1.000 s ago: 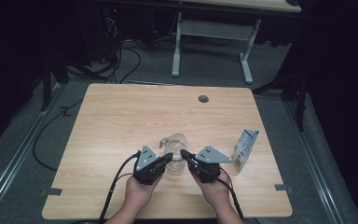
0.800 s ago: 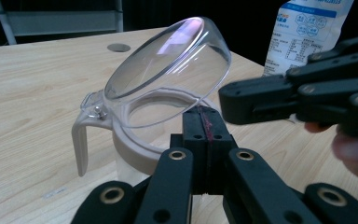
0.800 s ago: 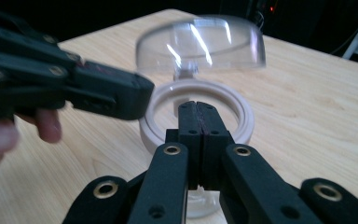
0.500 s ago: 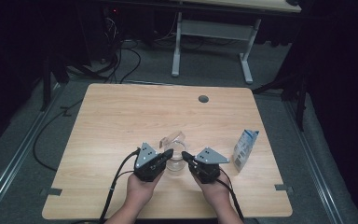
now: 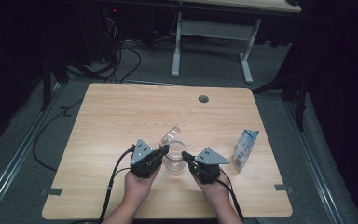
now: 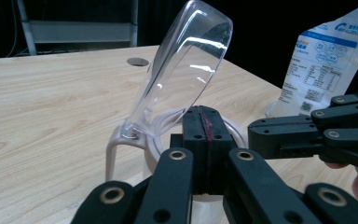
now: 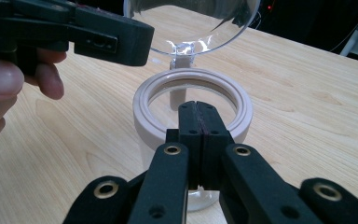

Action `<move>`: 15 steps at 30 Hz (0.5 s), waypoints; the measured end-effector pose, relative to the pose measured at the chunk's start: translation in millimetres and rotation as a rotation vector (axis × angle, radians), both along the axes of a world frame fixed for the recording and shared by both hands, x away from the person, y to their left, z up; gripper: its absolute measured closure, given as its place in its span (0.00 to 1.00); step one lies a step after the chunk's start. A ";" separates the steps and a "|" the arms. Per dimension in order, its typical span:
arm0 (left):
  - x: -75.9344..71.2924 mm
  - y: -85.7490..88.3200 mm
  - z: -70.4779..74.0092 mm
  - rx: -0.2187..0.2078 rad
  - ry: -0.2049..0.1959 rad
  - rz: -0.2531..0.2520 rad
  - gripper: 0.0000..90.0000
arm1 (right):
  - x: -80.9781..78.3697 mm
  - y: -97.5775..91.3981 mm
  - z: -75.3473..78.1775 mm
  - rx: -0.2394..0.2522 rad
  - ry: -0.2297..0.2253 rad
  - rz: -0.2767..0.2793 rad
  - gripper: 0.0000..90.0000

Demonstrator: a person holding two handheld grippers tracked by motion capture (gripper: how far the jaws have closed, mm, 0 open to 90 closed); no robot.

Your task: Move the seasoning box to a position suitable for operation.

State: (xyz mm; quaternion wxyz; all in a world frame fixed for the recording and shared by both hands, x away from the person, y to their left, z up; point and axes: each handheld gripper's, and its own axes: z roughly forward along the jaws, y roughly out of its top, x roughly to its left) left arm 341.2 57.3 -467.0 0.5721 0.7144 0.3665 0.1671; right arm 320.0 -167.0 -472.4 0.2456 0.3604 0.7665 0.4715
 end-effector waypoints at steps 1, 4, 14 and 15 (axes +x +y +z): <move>0.3 0.7 0.1 -0.002 0.001 0.002 1.00 | 0.2 -0.1 -0.1 0.003 0.000 0.002 1.00; 2.2 2.6 0.0 0.001 -0.005 0.015 1.00 | 0.2 -0.1 -0.1 0.004 0.000 0.002 1.00; 5.7 10.2 0.1 0.004 0.001 0.040 1.00 | -0.2 0.0 -0.2 0.002 -0.002 0.001 1.00; 6.3 12.2 0.1 0.005 0.000 0.044 1.00 | -0.1 0.0 -0.2 0.001 -0.002 0.002 1.00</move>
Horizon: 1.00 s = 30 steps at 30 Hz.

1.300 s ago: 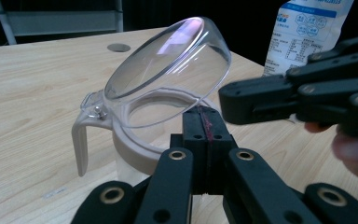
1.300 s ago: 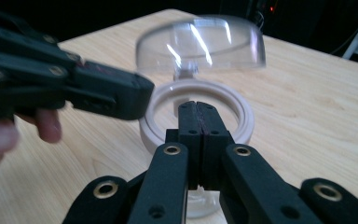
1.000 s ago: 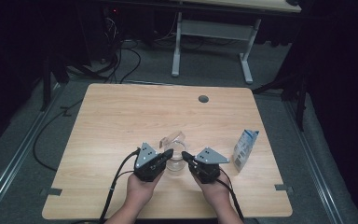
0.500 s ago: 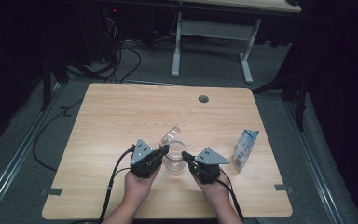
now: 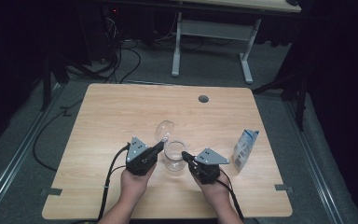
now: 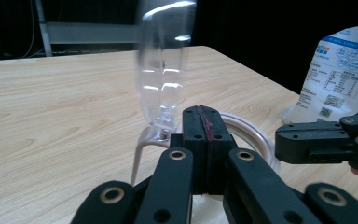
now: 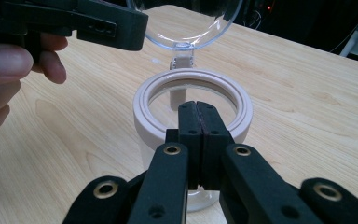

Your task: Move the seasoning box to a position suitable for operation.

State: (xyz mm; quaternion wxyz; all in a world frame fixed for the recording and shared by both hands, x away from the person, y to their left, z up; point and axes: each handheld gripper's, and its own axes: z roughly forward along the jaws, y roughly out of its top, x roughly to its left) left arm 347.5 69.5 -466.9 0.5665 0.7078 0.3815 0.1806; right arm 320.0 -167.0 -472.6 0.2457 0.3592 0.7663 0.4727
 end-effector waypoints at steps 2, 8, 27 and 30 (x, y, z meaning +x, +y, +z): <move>0.4 0.9 -0.3 0.002 0.000 0.003 1.00 | 0.3 -0.3 -0.1 0.003 0.002 0.002 1.00; -3.0 8.5 -2.2 0.024 0.002 0.001 1.00 | -1.1 -0.9 1.9 0.001 0.002 -0.006 0.96; -11.4 88.1 -40.0 0.216 0.041 0.070 0.90 | 8.2 -31.6 -11.1 0.025 0.038 -0.116 0.85; -15.3 99.4 -48.9 0.232 0.049 0.088 0.82 | 10.3 -38.9 -19.6 0.023 0.066 -0.144 0.83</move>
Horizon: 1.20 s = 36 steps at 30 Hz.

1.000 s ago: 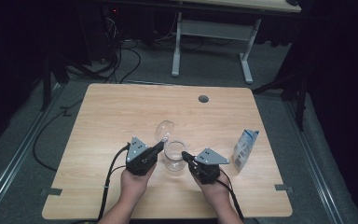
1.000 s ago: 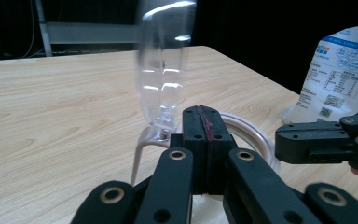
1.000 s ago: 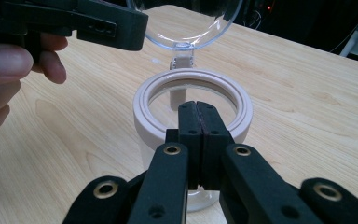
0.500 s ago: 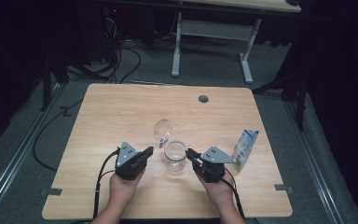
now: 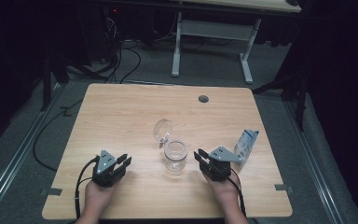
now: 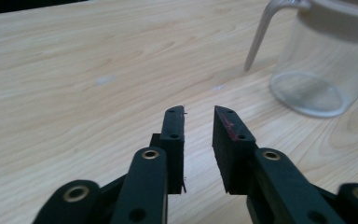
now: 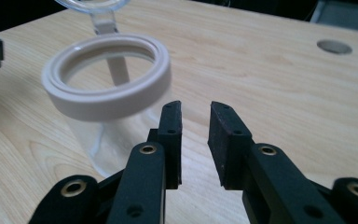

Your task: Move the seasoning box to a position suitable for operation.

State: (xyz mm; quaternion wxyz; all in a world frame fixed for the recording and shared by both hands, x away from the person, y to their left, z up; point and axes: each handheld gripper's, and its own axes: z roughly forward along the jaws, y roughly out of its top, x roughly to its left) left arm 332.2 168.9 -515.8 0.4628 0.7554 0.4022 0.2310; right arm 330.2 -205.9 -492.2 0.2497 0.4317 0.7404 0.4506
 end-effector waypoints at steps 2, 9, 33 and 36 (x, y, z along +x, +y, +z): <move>-1.8 4.5 -3.7 -0.012 0.007 0.005 0.81 | -0.6 -2.9 -3.3 -0.009 0.008 -0.017 0.82; -3.4 15.8 -2.2 -0.038 0.026 0.004 0.77 | -4.7 -9.4 -11.8 -0.042 0.020 -0.061 0.80; 11.2 3.0 -2.6 -0.030 0.034 0.000 0.67 | -50.9 -52.7 -10.4 -0.040 0.016 -0.161 0.75; 11.7 2.1 -2.8 -0.029 0.030 0.000 0.67 | -55.9 -58.1 -9.5 -0.040 0.012 -0.171 0.74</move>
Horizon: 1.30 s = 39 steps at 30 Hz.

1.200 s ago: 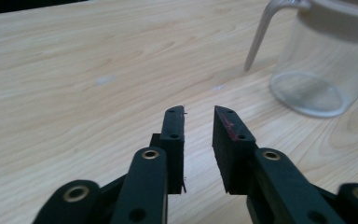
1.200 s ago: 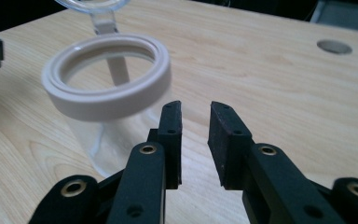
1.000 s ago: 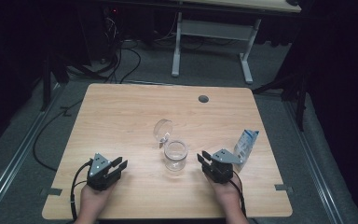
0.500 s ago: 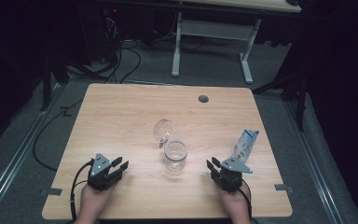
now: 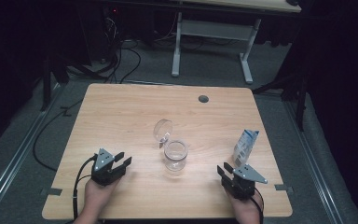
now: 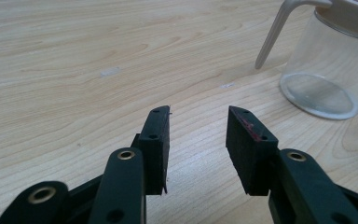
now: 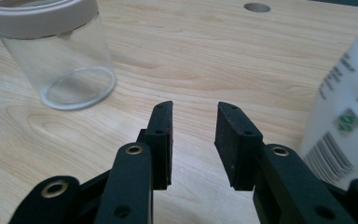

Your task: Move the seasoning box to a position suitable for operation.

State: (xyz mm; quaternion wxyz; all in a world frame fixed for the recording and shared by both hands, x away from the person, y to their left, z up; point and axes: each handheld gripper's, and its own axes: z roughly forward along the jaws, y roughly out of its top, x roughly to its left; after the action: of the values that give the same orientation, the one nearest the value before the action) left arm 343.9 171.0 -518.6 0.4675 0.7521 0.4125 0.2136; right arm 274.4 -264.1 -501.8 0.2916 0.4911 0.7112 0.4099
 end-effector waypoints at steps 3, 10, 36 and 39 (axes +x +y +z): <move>0.4 -1.9 -0.5 0.004 0.000 -0.006 0.66 | -2.9 -3.2 0.4 -0.003 -0.001 -0.004 0.73; 2.5 -4.2 -0.3 -0.002 -0.014 0.001 0.64 | -11.6 -14.0 5.3 0.005 -0.013 -0.027 0.73; -5.8 7.8 -3.2 0.006 0.004 0.013 0.60 | -5.2 -58.3 16.2 0.027 -0.055 -0.190 0.61; -9.0 12.8 -4.5 0.007 0.009 0.022 0.59 | 2.2 -56.2 15.8 0.021 -0.058 -0.194 0.59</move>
State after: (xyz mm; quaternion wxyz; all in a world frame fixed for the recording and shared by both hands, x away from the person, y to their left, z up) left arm 334.9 183.8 -523.1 0.4606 0.7502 0.4219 0.2168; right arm 276.6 -320.3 -486.0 0.3453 0.5486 0.6471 0.4013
